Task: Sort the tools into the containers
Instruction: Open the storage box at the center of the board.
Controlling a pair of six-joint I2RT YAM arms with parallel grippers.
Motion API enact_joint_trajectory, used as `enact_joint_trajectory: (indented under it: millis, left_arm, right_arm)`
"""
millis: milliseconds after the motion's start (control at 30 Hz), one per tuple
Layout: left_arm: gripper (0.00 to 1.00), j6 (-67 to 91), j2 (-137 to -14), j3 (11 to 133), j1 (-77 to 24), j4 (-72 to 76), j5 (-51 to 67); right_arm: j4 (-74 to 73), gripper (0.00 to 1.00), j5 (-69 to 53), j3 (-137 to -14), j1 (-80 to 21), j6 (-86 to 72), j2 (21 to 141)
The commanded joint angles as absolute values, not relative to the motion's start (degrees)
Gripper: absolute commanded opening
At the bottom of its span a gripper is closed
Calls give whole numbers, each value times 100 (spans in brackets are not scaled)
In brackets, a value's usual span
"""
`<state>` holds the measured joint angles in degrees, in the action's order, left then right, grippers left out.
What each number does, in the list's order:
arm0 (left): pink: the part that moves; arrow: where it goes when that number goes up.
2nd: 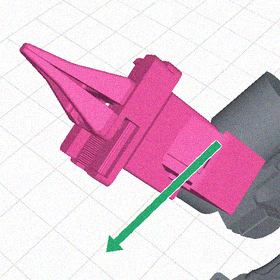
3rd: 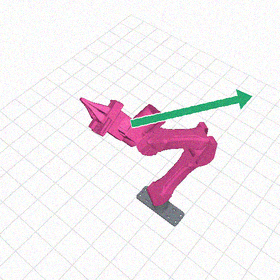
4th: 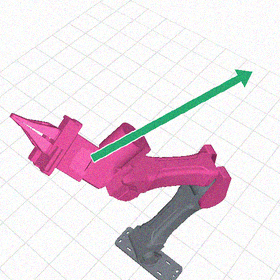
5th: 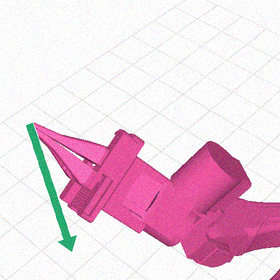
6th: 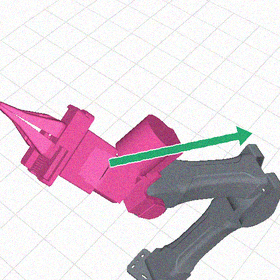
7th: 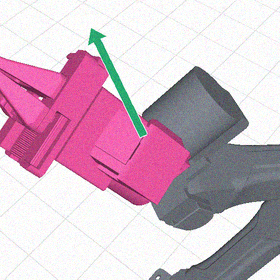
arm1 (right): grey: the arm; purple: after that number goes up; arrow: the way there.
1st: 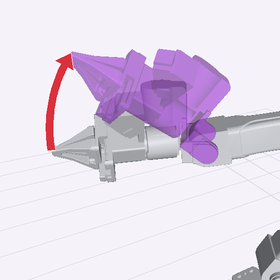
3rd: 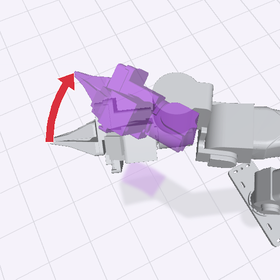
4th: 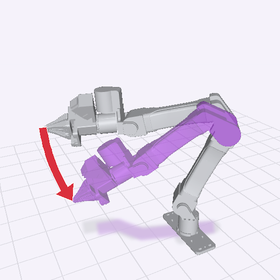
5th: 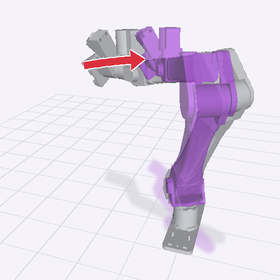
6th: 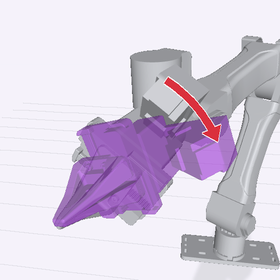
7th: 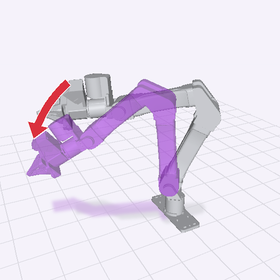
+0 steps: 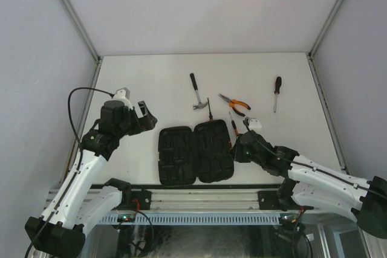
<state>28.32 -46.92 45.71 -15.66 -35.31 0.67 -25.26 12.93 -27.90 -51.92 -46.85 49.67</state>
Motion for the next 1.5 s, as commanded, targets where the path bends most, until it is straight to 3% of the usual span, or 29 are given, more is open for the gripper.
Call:
enact_joint_trajectory:
  millis: [0,533,700,867,967,1467]
  left_arm:
    - [97,2777,-4667,4459,-1530,-3441,194]
    - [94,3207,-4619,4106,-1604,-3684,13]
    - [94,3391,-4598,3975,-2081,-3881,-558]
    - [93,3758,-4908,4007,-2702,-3937,-1254]
    - [91,3820,-5274,4054,-3065,-3956,-1550]
    - [86,4652,-6461,4173,-4649,-3677,-2012]
  right_arm:
    - [-1944,16,1286,-3099,-5445,-4774,4995]
    - [-502,11,1459,-3755,-6171,-5408,6843]
    - [-190,17,1346,-3923,-6172,-4961,7151]
    - [-325,36,1415,-3945,-6134,-4532,6955]
    - [-755,42,1788,-3932,-6055,-4553,6723]
    - [-1138,44,2201,-2938,-5551,-5256,5382]
